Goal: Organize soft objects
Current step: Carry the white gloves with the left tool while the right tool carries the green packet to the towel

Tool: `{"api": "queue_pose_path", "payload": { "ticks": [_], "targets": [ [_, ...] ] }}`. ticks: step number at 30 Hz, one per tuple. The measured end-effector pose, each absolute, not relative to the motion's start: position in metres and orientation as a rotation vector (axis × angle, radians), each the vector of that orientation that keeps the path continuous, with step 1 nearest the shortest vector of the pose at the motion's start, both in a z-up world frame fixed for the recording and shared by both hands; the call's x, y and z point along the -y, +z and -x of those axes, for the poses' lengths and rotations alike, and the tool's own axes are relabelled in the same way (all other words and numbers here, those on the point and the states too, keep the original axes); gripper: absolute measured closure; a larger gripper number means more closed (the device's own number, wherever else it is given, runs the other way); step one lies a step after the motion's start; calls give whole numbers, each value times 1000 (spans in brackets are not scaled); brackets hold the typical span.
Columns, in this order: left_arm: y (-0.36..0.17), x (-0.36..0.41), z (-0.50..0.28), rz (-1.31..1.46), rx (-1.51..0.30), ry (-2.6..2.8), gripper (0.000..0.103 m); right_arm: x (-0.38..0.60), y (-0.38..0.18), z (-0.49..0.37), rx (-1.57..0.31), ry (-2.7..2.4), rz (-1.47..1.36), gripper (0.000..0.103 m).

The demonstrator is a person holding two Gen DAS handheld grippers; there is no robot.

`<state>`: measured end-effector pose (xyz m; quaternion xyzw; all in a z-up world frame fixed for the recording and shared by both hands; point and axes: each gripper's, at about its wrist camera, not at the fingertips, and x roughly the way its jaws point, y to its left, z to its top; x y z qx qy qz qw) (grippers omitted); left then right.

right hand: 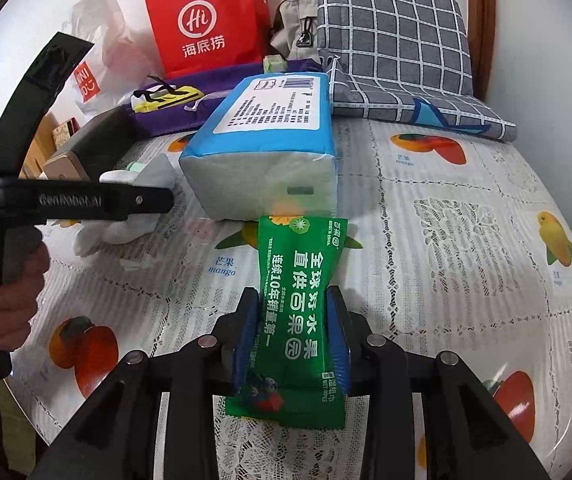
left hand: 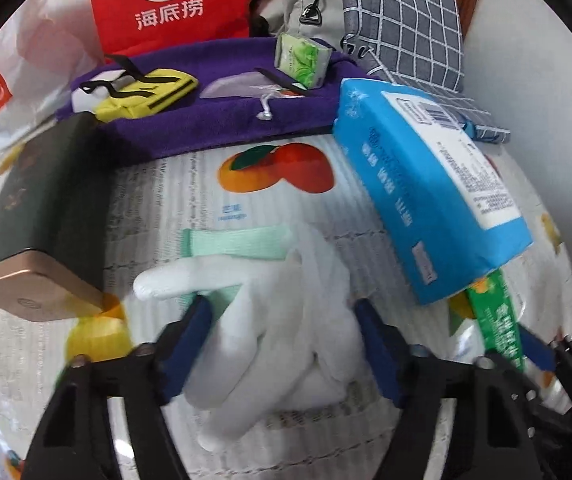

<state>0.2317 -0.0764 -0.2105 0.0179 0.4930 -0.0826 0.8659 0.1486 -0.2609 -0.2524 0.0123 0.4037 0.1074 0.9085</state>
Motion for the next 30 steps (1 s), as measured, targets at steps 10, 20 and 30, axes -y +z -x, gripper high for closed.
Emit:
{"api": "queue_pose_path", "payload": {
  "ticks": [10,20,30],
  "targets": [
    [-200,50,-215,59,-1079,-211,80,256,-249,-147,-861,192,-22,72],
    [-174,31,-190,124,-1052,-238,80,251,-229,-138,-860,206,-28,74],
    [-139,10,-182,156,-979,-234,80,251,-178,-131,-786,236,-59,74]
  ]
}}
